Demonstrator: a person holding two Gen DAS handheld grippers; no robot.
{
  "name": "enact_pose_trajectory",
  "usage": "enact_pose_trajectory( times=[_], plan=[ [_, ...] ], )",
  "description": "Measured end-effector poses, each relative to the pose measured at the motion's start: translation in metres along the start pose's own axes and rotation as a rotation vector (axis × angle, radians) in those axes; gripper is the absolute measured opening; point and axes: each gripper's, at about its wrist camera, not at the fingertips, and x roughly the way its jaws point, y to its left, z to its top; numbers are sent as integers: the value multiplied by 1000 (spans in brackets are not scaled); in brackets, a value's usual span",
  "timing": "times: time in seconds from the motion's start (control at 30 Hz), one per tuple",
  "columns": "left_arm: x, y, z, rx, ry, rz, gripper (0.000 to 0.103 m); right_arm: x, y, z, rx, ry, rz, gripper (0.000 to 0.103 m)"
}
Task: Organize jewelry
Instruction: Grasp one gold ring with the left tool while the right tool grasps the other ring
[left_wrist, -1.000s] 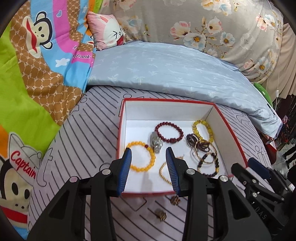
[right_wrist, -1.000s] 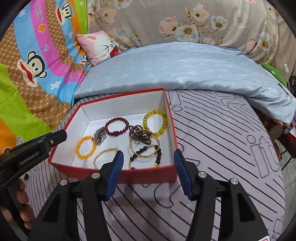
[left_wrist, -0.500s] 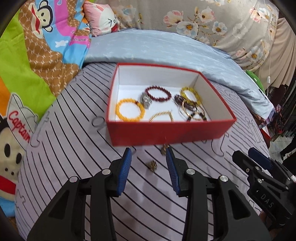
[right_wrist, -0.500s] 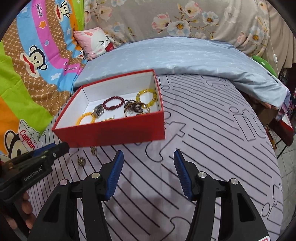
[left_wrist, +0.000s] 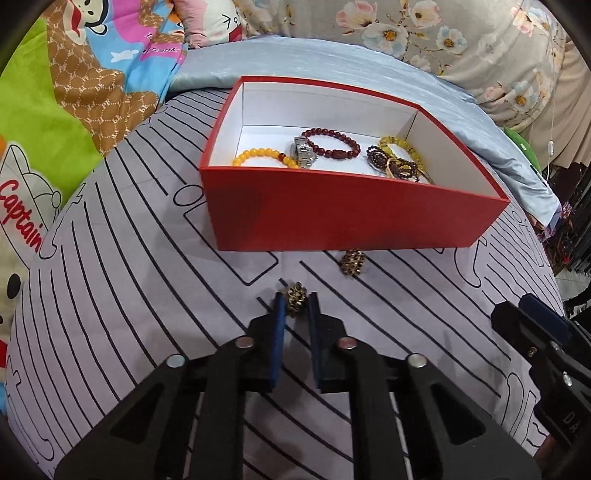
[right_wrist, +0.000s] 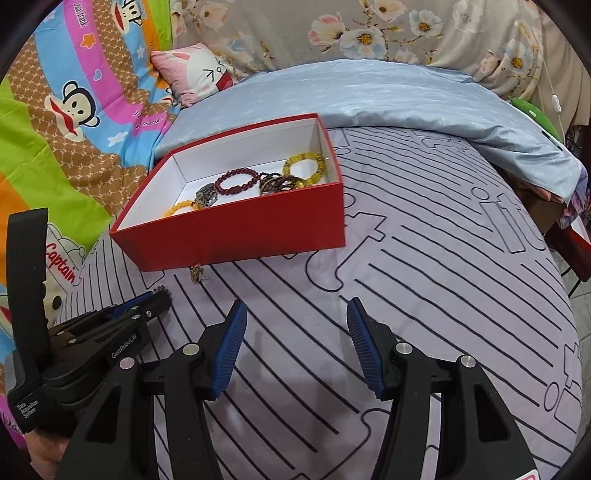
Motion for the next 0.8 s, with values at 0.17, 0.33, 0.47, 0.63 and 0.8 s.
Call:
enact_pose_trajectory(
  times=[0.17,0.33,0.47,0.63,0.8],
  plan=[
    [-2,12,0,-10,-11,11,11,13,18,-1,-28,18,29,53],
    [-3,18,-1,4,-24,13,11,29,39,3,-61,36,52,47],
    [-4,21,-3,18,-39,6,11,43,53,8,-78,49,69,43],
    [-3,24,-3,18,-55,-3,11,60,67,14,-101,70,76,35],
    [-1,28,1,6,-58,-14,11,70,73,19,-106,76,74,32]
  ],
)
